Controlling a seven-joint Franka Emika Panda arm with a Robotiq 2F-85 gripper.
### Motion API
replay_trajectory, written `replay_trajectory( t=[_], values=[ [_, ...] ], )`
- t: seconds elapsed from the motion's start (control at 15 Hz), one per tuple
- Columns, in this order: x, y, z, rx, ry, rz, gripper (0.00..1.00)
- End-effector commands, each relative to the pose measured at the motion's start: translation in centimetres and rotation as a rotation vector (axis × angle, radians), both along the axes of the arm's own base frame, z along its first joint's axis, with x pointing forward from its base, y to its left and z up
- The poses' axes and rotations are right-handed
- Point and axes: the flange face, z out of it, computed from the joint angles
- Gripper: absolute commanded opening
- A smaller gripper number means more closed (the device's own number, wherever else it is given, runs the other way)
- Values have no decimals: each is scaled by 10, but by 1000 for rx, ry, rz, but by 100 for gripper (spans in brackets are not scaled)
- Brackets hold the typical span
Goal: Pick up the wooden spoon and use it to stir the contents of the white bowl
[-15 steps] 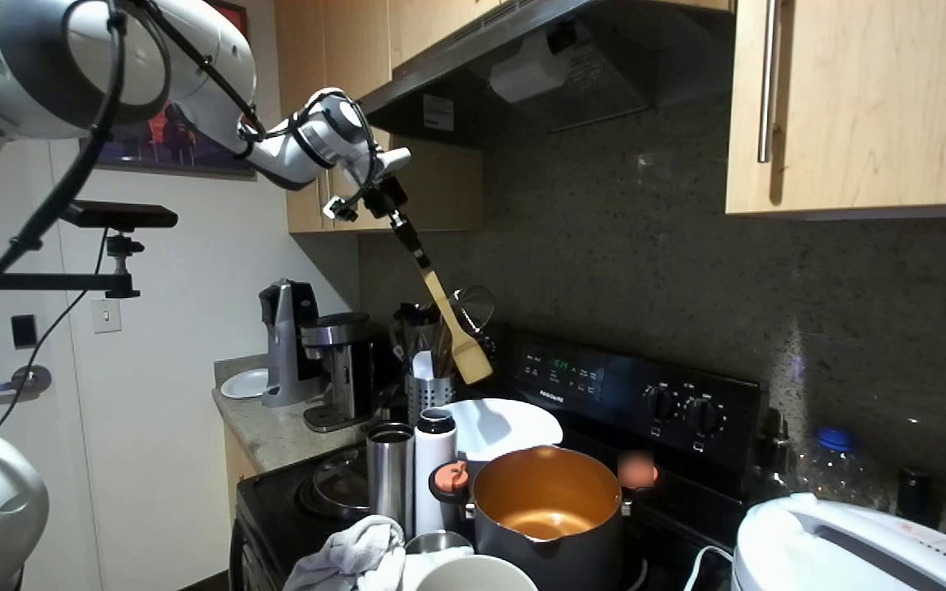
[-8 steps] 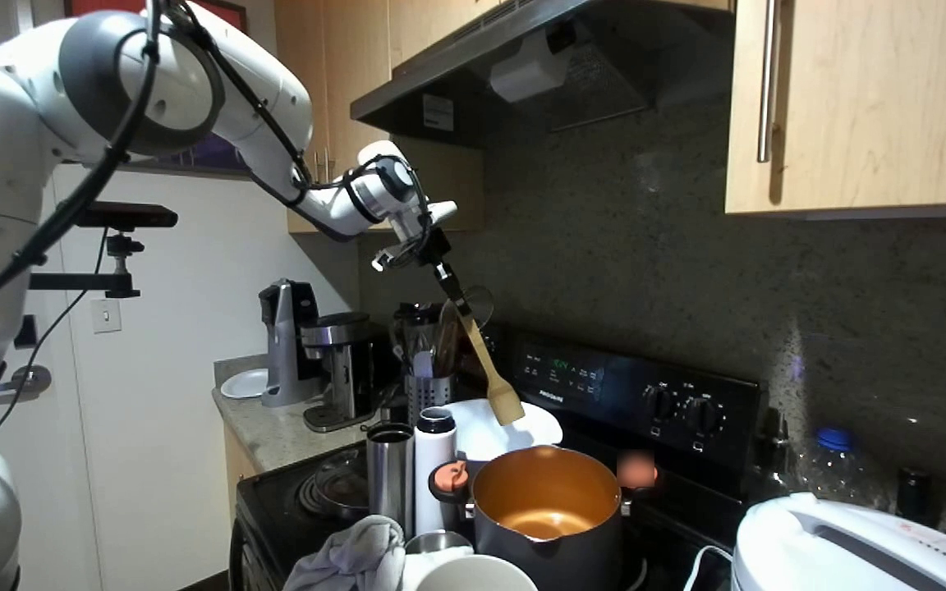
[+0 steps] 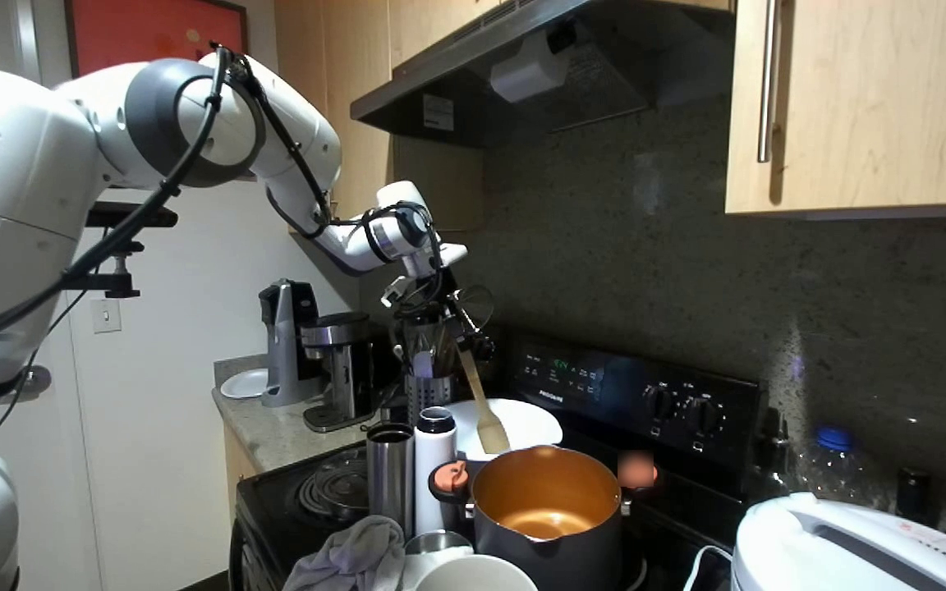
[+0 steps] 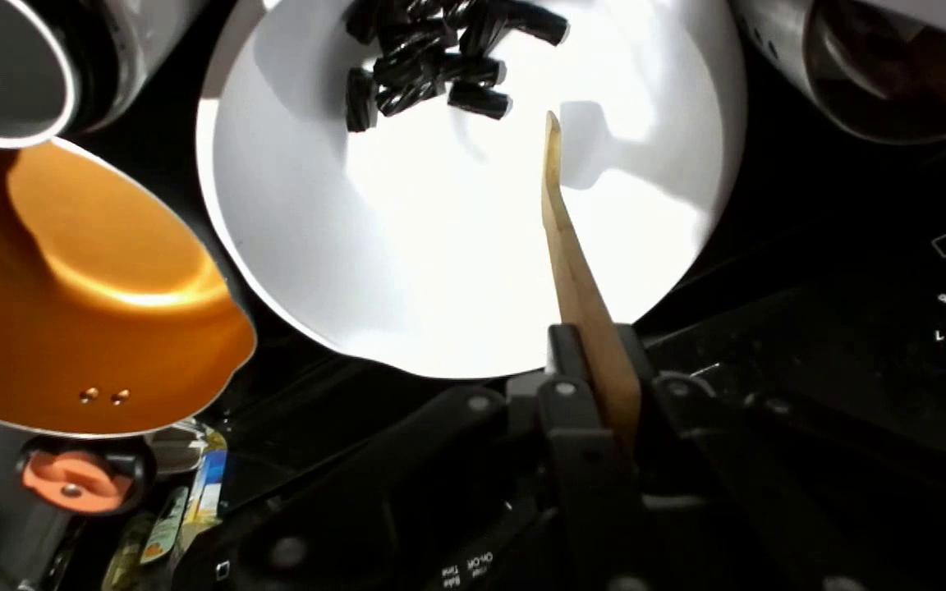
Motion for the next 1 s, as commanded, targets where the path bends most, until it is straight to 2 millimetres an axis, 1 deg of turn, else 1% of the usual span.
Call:
replay_trajectory(
  t=[0.0,0.33,0.6,0.73,0.93],
  values=[
    [-1,6,8,20,54,-26,6],
    [-8,-1,20,-74,155,-85,6],
    [-9,-5,25,-161,182,-140,6],
    [-7,-3,22,-186,170,-141,5],
    [-4,6,13,-238,107,-151,5]
  ],
)
